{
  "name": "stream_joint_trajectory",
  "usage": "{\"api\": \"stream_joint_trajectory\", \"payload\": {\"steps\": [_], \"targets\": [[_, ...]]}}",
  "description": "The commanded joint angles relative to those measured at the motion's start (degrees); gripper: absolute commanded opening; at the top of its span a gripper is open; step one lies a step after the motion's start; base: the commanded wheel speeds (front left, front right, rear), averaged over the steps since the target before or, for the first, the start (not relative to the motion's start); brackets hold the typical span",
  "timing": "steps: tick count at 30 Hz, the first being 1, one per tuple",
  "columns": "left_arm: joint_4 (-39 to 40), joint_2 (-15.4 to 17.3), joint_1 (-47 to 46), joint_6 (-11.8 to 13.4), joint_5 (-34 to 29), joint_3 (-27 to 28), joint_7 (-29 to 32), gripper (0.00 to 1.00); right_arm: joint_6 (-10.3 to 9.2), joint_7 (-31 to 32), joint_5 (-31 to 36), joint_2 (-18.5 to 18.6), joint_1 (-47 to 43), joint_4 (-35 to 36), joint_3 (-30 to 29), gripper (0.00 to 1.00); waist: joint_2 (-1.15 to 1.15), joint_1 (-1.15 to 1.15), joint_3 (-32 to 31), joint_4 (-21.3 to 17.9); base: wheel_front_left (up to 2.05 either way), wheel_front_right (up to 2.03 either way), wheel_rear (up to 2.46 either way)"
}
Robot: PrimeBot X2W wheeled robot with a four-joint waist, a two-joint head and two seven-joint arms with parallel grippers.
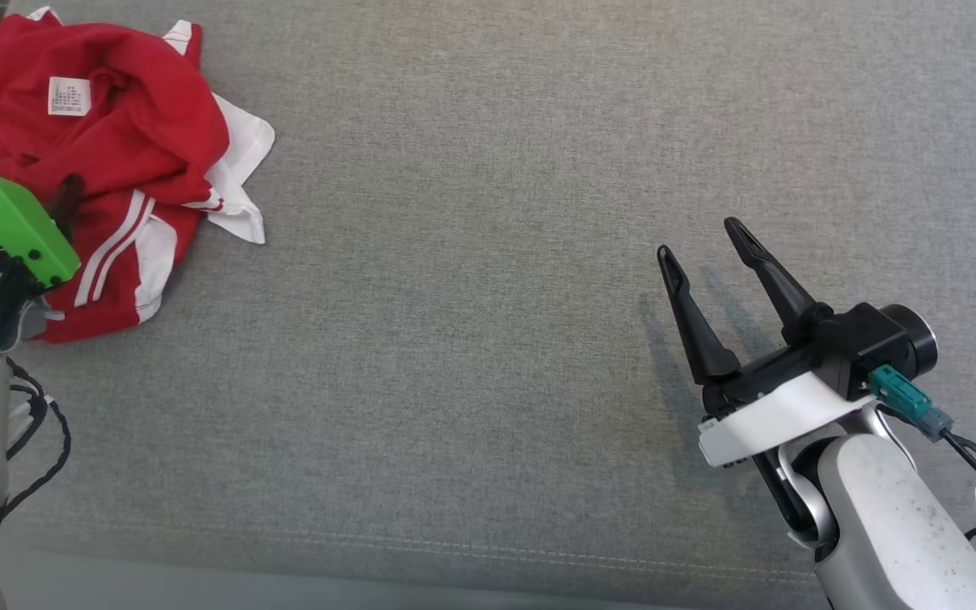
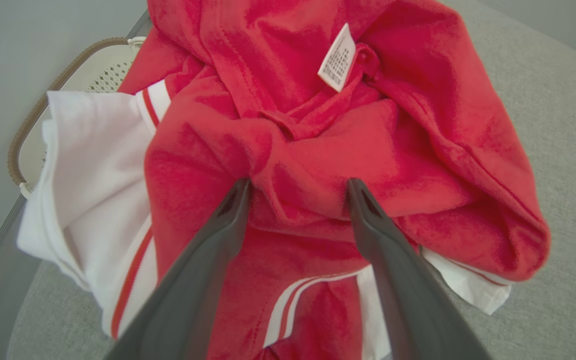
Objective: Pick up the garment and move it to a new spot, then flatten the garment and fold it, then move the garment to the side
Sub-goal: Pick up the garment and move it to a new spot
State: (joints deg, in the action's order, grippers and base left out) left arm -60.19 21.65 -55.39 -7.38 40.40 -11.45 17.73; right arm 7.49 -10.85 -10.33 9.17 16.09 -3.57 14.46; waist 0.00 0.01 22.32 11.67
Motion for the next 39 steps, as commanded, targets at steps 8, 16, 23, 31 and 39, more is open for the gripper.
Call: {"api": "stream_joint_trajectory", "payload": {"steps": [8,16,23,31,39], "targets": [[-5.8,1.9,-2.3,0.3,-0.3,-0.3,-4.0,0.0,0.0,-0.1,0.5,0.3,0.9,0.9,-1.0,1.0,0.0,-0.01,1.8,-2.9,0.0,0.0,0.0],[-4.9,4.5,-8.2,2.0,-5.0,-2.8,-15.6,0.0,0.0,0.5,0.7,0.2,-0.4,1.5,-2.5,1.0,0.0,-0.01,1.8,-1.0,0.0,0.0,0.0],[-1.0,6.4,-14.7,3.4,-9.1,-4.9,-26.8,0.0,0.0,0.1,0.2,-0.5,-1.2,0.8,-2.5,1.0,0.0,-0.01,-1.5,0.4,0.0,0.0,0.0],[12.3,7.3,-8.8,4.4,-11.1,-5.0,-32.6,0.0,0.0,-2.1,-0.8,-3.1,-2.6,-0.6,-3.6,1.0,0.0,-0.01,-6.0,-2.1,0.0,0.0,0.0],[42.9,5.3,11.1,11.8,-12.3,-1.5,-32.9,0.0,0.0,-3.3,-1.5,-5.1,-5.8,-2.1,-5.3,1.0,0.0,-0.01,-9.3,-6.0,0.0,0.0,0.0]]}}
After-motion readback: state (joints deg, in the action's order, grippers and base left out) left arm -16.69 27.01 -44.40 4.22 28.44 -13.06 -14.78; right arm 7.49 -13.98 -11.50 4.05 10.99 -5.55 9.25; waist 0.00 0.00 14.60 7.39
